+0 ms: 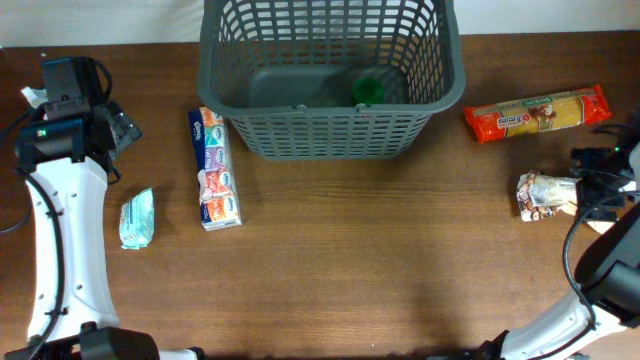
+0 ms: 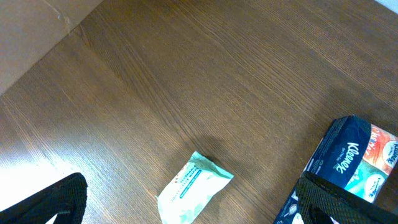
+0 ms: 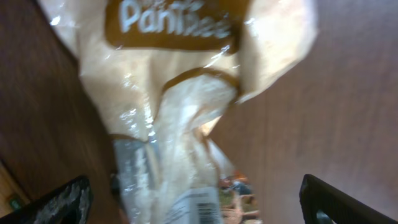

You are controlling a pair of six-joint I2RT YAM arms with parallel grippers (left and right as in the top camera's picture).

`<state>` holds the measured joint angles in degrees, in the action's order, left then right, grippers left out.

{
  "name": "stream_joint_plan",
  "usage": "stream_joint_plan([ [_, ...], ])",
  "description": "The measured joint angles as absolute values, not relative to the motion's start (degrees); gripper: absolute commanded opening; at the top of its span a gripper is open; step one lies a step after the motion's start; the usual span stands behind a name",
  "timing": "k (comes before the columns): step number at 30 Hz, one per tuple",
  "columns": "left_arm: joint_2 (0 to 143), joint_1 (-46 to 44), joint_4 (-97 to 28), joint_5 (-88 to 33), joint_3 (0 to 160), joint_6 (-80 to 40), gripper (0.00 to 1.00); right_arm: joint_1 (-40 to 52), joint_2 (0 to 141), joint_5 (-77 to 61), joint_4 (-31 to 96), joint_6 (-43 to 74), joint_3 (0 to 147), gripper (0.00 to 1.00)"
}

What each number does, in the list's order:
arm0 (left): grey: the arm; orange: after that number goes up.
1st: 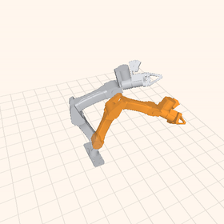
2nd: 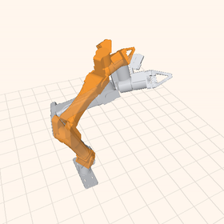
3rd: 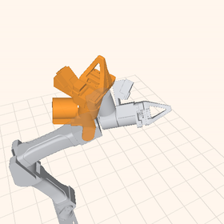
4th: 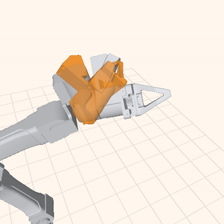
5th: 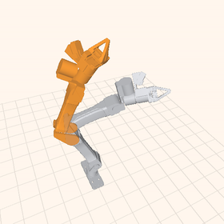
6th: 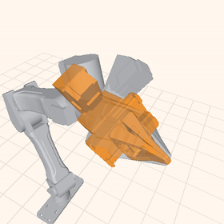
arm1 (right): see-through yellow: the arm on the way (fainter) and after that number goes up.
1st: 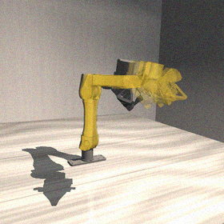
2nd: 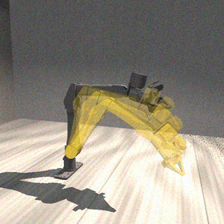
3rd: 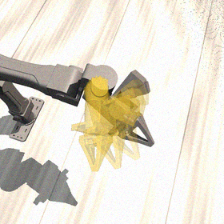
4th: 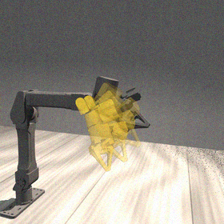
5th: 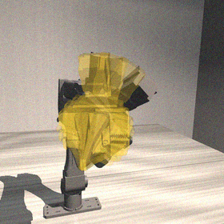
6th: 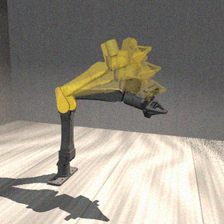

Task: Pack container
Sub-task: 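Lower the right gripper and grasp the Pantree rice bag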

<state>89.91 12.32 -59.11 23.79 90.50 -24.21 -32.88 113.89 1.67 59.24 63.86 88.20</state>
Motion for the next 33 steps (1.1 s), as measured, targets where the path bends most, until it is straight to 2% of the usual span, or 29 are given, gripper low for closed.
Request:
stream_joint_plan([
  [10,89.9,12.3,-59.1,23.8,90.5,-24.2,1.00,-27.0,114.1,4.6,55.8,67.8,88.2,0.99],
  [33,89.9,12.3,-59.1,23.8,90.5,-24.2,1.00,-27.5,120.2,6.2,56.5,70.2,88.2,0.99],
])
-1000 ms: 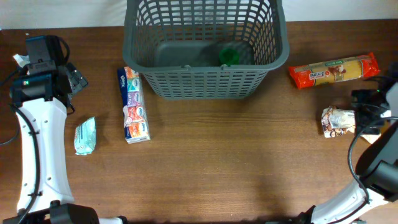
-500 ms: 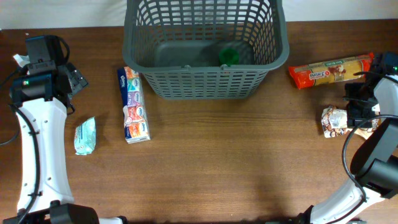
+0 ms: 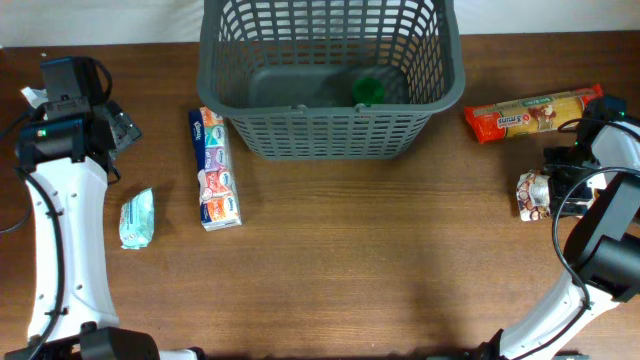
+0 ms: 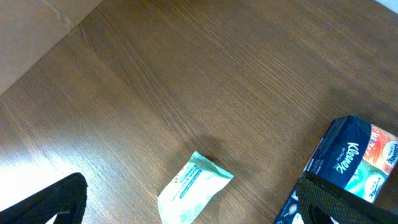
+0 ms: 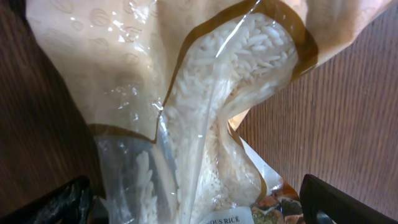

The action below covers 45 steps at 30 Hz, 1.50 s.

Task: Pack container
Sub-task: 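Lower the right gripper and grasp the Pantree rice bag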

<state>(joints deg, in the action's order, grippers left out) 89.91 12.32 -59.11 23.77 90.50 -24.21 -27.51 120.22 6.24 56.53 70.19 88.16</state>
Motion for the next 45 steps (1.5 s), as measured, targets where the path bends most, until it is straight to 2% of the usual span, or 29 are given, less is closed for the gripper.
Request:
stream_joint_plan([
  [14,89.9,12.3,-59.1,23.8,90.5,-24.2,1.00,-32.2,120.2,6.7,56.9,68.3,88.2,0.99],
  [45,89.9,12.3,-59.1,23.8,90.5,-24.2,1.00,-32.3,122.7,6.4,56.7,65.5,88.5,0.99],
])
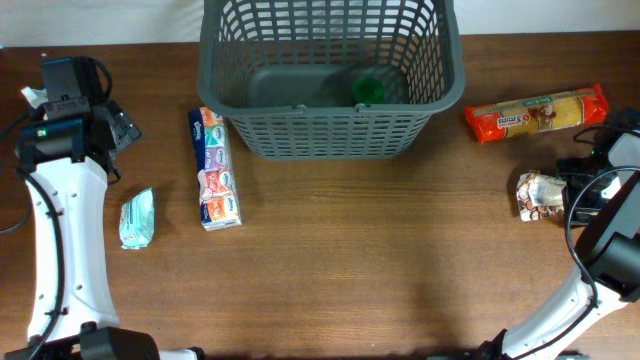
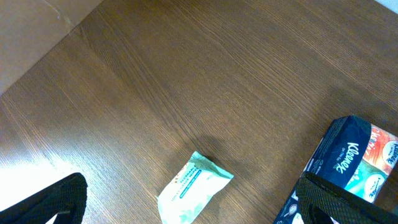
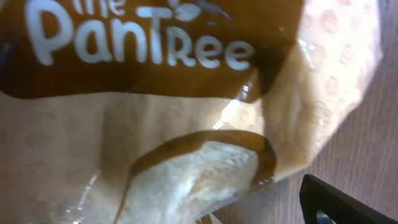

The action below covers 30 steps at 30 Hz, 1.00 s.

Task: Pack container
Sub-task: 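Lower the right gripper and grasp the Pantree rice bag, then lift the rice bag and carry it over the basket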

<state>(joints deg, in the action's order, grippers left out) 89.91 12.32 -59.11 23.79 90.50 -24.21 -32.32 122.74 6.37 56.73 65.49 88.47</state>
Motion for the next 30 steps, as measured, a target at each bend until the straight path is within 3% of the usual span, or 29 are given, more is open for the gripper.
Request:
stream_joint_plan([
  [1,89.9,12.3,-59.1,23.8,90.5,-24.2,1.00,-32.3,122.7,6.4,57.0,65.4,88.5,0.95],
  [4,89.9,12.3,-59.1,23.8,90.5,-24.2,1.00,-32.3,122.8,6.2,58.0,64.9,88.6,0.51],
  [7,89.9,12.3,-59.1,23.8,90.5,-24.2,1.00,-32.3,123.0,5.9,58.4,64.4,88.6,0.33],
  [10,89.9,12.3,-59.1,23.8,90.5,-24.2,1.00,-32.3,123.1,5.3,59.0,64.5,88.6,0.04],
  [22,89.9,12.3,-59.1,23.8,90.5,-24.2,1.00,-32.4,123.1,1.3,60.6,63.9,88.9,0.04],
  [30,89.9,12.3,-59.1,23.8,90.5,-24.2,1.00,-32.4,123.1,-5.0,61.8,51.0,97.8,0.04],
])
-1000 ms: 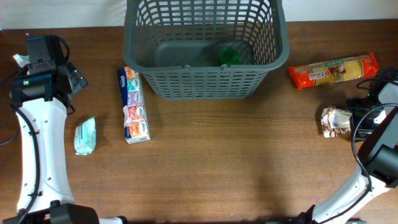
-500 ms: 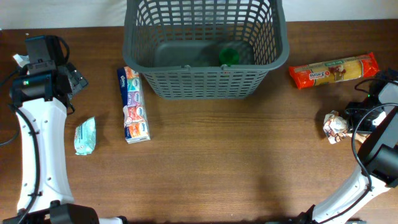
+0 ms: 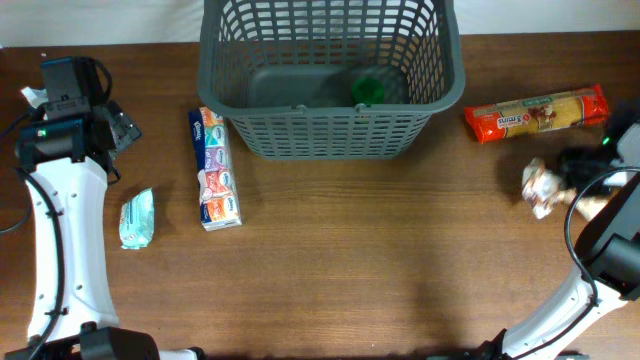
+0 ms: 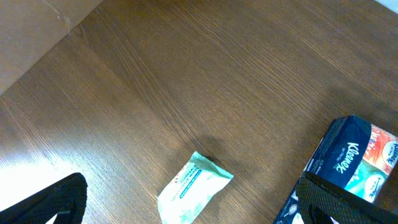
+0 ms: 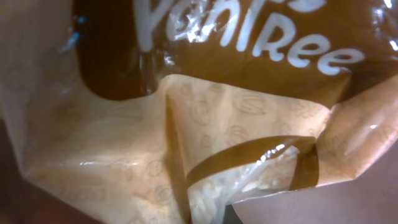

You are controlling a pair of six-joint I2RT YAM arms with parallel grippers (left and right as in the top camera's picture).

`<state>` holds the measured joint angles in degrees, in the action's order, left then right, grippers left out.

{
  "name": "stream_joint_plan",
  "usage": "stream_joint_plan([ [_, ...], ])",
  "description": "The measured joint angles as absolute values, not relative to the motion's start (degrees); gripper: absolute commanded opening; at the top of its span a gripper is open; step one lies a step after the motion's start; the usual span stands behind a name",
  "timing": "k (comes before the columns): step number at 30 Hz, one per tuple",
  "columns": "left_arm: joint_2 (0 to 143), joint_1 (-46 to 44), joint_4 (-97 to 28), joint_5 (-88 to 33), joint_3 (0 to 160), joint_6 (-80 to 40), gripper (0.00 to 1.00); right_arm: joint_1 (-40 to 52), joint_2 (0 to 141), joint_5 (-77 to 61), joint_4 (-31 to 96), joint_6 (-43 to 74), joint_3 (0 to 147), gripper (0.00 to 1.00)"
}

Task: Pack container
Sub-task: 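Lift the rice bag and carry it over the basket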

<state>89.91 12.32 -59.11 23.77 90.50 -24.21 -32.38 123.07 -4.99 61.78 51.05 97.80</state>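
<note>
A grey mesh basket [image 3: 330,75] stands at the back centre with a green object [image 3: 367,90] inside. A rice bag [image 3: 541,186] is at the far right, crumpled and tilted, with my right gripper [image 3: 566,170] shut on it. In the right wrist view the rice bag [image 5: 205,106] fills the frame and hides the fingers. My left gripper [image 3: 118,126] hangs open at the far left. In its wrist view the left gripper [image 4: 191,190] is above a mint wipes pack [image 4: 194,186].
A tissue multipack [image 3: 215,168] lies left of the basket, and the wipes pack [image 3: 137,217] lies further left. A red-ended pasta packet [image 3: 537,112] lies right of the basket, just behind the rice bag.
The rice bag has shifted slightly toward the back and tilted, and its shape has changed. The right finger that showed in the wrist view's corner is now hidden. The left arm has not moved.
The right gripper was at the rice bag's right end, open around it, and it shifted about beside the bag over the following moments. Now it holds the bag, which sits tilted and a little further back. The left arm stayed still, open over the wipes.
</note>
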Motion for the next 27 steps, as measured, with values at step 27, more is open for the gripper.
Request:
stream_joint_plan([
  [27,89.9,12.3,-59.1,23.8,90.5,-24.2,1.00,-2.2,111.7,-36.0,67.1,20.0,157.4,0.04],
])
